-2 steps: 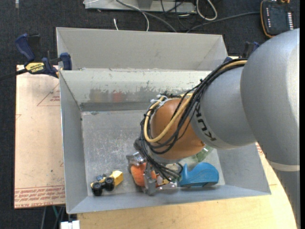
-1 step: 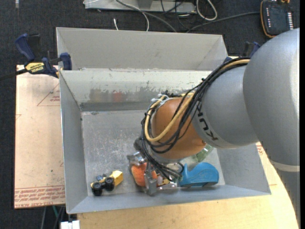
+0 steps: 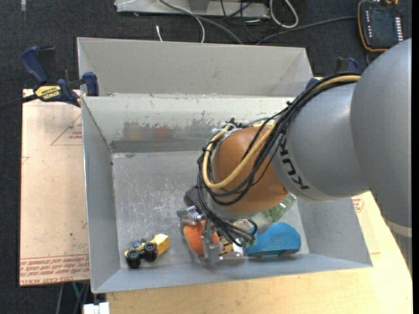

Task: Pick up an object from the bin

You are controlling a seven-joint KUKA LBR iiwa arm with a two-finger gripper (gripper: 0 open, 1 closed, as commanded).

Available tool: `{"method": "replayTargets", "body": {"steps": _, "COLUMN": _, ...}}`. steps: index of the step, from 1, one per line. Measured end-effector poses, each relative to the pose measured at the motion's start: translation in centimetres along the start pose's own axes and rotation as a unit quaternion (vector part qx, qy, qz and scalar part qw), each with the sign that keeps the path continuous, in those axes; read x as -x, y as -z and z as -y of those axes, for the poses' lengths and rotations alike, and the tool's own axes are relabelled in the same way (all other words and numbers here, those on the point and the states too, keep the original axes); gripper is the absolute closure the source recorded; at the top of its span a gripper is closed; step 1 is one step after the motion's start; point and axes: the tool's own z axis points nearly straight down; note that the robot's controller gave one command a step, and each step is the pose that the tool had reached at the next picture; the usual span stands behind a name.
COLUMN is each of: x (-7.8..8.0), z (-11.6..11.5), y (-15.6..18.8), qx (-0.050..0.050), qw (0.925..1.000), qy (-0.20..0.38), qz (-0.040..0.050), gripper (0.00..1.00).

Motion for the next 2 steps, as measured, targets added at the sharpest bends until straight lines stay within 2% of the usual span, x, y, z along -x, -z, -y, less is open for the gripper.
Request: {"method": "replayTargets", "body": {"steps": 2, "x": 0.4, "z": 0.0, "y": 7.2, "qx": -0.001, "qw": 1.0, "qy": 0.0, "qz": 0.0065, "gripper": 1.0}}
